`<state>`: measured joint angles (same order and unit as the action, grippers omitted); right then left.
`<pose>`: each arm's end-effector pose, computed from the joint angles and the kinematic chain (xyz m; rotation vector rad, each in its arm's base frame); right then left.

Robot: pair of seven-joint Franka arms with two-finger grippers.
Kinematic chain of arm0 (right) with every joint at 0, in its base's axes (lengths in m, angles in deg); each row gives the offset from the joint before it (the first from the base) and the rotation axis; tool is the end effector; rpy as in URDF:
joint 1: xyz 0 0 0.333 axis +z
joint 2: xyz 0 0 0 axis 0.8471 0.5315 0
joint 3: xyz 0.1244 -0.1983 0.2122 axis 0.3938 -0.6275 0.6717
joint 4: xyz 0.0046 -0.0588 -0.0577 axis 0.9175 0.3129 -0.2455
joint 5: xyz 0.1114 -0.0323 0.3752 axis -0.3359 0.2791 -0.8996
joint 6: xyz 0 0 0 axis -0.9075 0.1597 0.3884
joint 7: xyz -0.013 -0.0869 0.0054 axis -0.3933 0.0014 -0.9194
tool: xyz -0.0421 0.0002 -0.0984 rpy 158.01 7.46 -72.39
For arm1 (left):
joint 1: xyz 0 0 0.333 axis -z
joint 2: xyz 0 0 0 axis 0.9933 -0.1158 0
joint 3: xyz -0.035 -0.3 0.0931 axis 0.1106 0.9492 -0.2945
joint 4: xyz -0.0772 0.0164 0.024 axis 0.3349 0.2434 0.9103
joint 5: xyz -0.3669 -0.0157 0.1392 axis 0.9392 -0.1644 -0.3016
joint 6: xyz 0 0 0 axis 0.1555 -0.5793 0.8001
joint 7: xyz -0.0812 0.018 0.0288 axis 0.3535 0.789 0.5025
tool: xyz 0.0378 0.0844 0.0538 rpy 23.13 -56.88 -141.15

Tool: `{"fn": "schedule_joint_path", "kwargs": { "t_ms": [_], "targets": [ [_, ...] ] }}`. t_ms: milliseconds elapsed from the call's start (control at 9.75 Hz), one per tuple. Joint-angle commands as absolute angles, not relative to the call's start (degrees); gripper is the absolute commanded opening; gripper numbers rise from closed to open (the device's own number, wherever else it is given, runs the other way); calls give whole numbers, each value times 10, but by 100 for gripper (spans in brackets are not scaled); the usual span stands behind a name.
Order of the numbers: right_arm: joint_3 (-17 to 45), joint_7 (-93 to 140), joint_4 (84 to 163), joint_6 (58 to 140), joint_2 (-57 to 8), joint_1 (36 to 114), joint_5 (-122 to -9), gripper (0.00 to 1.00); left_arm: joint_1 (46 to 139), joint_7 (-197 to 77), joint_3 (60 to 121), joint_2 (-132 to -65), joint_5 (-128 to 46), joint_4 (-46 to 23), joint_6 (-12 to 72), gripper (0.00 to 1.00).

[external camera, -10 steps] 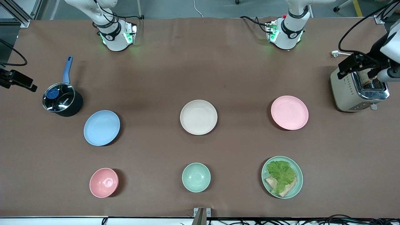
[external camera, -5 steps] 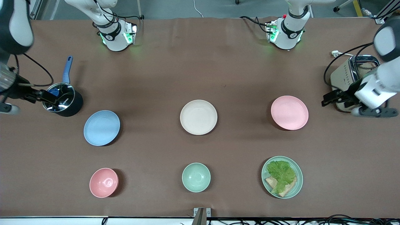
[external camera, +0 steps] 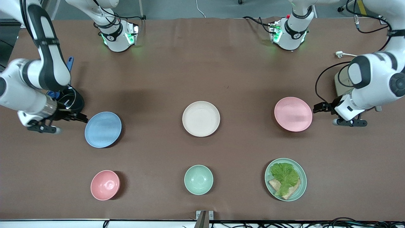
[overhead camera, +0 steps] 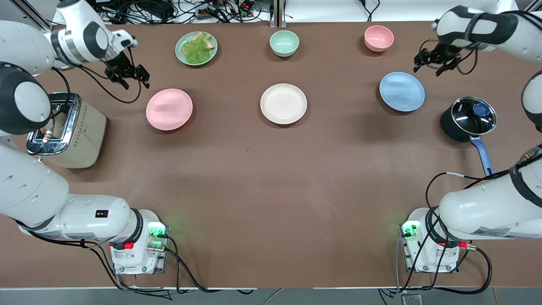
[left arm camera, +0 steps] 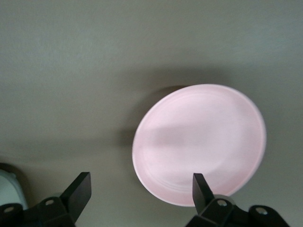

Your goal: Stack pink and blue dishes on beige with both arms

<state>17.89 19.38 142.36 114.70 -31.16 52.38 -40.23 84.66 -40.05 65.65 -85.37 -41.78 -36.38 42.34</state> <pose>0.5779 -0.0658 0.2882 -2.9880 0.1560 0.0654 0.5440 0.0464 0.2840 3.0344 -0.0602 -0.1676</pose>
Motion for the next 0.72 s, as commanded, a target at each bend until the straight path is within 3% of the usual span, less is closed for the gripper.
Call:
{"fn": "schedule_joint_path", "kwargs": {
  "t_ms": [0,410,615],
  "targets": [
    [172,68,1426,1185,-253,494,-477,100,847,-381,651,-885,-398,-416,499,84],
    [142,-44,1418,1186,-214,494,-576,99,847,-297,650,-937,-297,-418,515,63],
    [142,-54,1419,1194,-202,492,-580,80,846,-293,649,-948,-289,-418,532,51]
  ]
}}
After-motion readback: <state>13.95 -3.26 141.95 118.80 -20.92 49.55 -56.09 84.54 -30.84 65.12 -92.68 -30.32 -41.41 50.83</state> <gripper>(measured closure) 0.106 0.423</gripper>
